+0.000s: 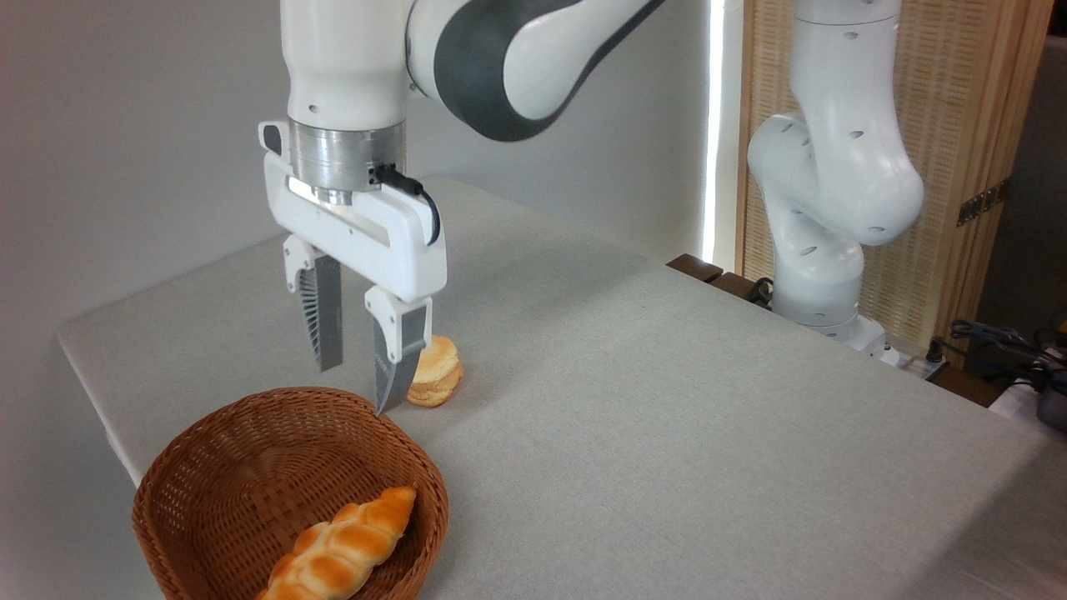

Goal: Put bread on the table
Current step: 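Move the open gripper over the wicker basket toward the braided roll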

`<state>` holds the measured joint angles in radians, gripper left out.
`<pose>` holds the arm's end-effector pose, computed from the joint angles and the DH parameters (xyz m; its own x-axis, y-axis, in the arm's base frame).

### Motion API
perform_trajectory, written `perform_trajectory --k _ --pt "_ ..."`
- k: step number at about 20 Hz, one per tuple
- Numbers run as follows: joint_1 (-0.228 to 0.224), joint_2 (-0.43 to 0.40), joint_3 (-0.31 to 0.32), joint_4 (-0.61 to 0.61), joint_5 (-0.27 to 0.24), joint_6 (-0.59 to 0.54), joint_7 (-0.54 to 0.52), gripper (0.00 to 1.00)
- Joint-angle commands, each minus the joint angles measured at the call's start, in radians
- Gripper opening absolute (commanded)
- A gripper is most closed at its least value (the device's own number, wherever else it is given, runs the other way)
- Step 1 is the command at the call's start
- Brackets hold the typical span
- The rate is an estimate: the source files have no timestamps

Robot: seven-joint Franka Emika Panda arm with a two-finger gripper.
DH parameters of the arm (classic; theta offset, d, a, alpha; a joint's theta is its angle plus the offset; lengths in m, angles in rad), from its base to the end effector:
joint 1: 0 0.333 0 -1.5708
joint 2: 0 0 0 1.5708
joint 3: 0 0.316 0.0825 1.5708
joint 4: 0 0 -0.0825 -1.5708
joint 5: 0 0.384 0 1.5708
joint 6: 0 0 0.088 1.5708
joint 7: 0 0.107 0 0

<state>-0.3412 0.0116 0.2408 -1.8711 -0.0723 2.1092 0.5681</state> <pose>0.5834 -0.0627 0.5245 0.7780 -0.5870 0.2241 -0.5891 -0.8055 -0.0647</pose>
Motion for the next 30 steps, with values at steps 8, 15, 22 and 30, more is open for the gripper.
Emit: perform_trajectory --k 8,15,22,30 --pt "-0.001 0.097 0.097 0.007 0.002 0.106 0.173 1.00" --pt "-0.001 0.169 0.114 0.007 -0.001 0.195 0.171 1.00" --pt "-0.002 0.218 0.104 0.007 -0.012 0.250 0.162 1.00" --pt "-0.015 0.234 0.103 0.007 -0.014 0.250 0.156 1.00"
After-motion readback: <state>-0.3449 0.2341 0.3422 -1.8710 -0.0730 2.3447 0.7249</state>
